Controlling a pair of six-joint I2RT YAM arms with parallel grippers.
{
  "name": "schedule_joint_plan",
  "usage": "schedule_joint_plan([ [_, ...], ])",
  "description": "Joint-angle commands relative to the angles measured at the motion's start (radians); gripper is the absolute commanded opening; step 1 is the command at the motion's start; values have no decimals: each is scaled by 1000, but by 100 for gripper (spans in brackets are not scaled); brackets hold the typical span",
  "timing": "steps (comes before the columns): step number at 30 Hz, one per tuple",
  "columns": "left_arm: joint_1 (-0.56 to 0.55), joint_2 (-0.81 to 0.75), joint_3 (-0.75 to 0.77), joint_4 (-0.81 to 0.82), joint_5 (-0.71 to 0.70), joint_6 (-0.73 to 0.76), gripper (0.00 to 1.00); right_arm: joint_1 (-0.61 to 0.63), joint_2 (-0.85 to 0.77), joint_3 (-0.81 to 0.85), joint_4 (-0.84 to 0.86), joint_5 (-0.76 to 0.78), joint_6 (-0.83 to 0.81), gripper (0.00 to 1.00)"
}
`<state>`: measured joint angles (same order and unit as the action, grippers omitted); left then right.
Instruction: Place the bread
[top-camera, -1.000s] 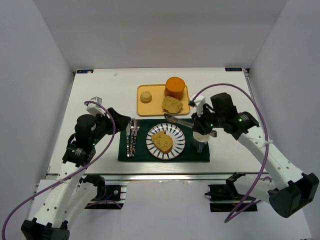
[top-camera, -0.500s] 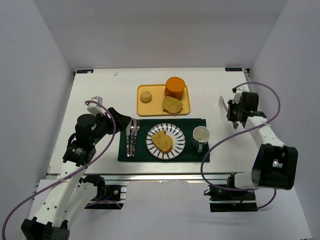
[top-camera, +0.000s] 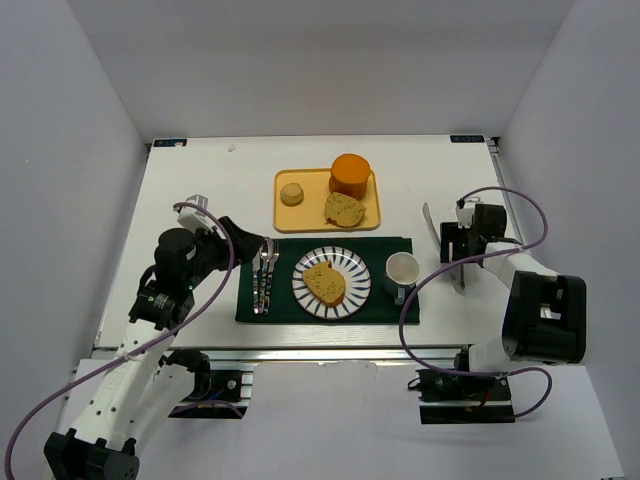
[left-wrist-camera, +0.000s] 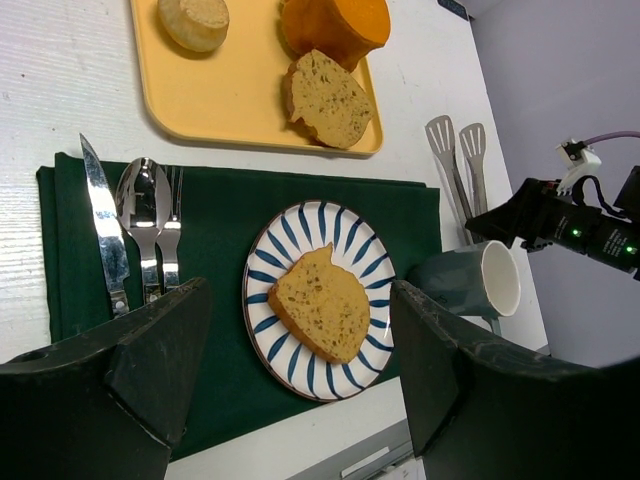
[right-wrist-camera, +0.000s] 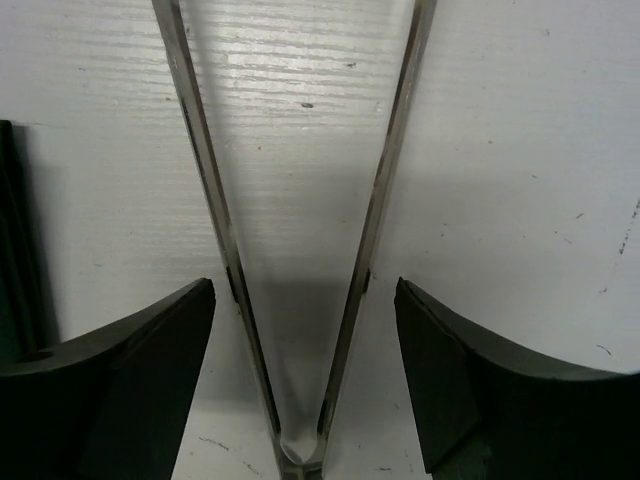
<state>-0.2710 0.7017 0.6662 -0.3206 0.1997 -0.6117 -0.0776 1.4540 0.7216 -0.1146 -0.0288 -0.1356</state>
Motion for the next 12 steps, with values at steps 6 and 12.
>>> schedule_joint_plan([
  [6,3,1,10,3,12,0,83,-30,-118,186,-138,-95,-102,89],
  [12,3,9,26,-8,10,6,82,-18,-161,396,-214,-256,-93,89],
])
